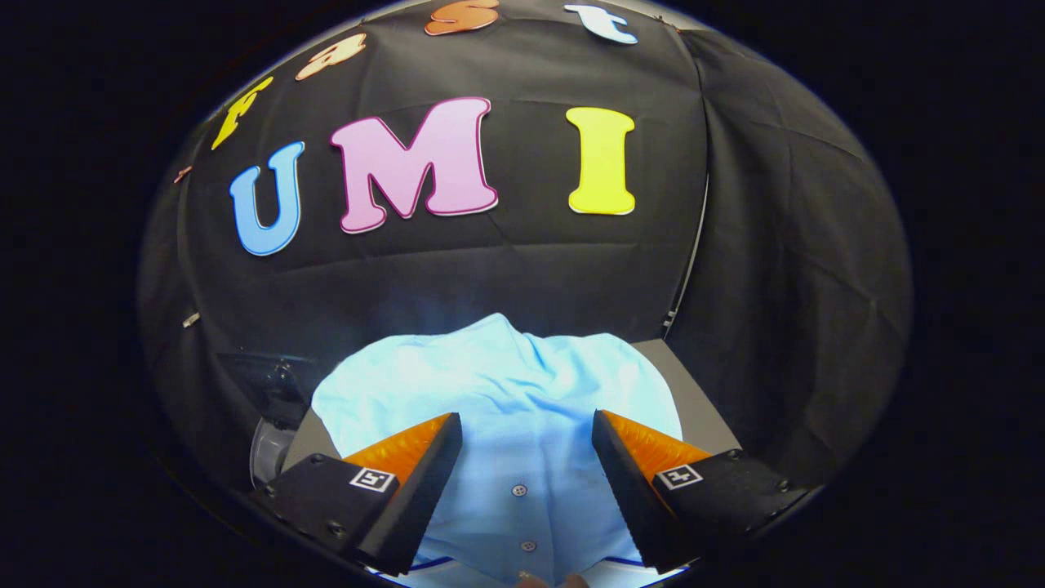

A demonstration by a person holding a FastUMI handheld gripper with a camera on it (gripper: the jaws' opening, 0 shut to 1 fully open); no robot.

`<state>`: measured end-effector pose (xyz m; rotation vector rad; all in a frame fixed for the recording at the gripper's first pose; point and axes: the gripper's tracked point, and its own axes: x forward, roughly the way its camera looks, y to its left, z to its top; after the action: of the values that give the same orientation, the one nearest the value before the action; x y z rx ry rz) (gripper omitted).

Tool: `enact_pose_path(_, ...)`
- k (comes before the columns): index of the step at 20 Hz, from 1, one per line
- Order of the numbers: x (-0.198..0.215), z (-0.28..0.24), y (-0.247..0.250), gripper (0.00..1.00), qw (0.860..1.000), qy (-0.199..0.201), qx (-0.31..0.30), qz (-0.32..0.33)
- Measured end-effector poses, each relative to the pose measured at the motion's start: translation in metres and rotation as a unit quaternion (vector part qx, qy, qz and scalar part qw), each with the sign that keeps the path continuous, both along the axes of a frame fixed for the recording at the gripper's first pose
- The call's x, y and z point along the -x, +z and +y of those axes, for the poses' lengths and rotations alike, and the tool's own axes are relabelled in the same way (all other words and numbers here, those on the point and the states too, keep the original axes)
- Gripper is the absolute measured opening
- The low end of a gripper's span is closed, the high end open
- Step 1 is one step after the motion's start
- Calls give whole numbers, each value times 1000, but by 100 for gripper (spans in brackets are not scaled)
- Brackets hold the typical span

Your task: Put the clothes into the washing machine and then close the washing machine lid.

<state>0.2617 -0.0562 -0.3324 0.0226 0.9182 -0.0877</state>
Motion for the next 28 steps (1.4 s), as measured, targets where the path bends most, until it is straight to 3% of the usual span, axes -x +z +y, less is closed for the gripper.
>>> enact_pose_path(3, 11, 3, -20, 100, 999, 12, 6, 44)
enact_pose_path(12, 6, -1, -24, 98, 999, 14, 14, 48)
enact_pose_path(13, 5, -1, -25, 93, 999, 20, 11, 49)
enact_pose_path(16, 4, 1, -24, 32, 999, 22, 1, 49)
enact_pose_path(17, 2, 2, -25, 32, 999, 12, -11, 42)
enact_pose_path(18, 4, 3, -24, 11, 999, 10, -21, 48)
enact_pose_path(23, 11, 5, 0, 11, 999, 1, -44, 20)
enact_pose_path(28, 11, 19, 76, 11, 996, 11, -62, -57)
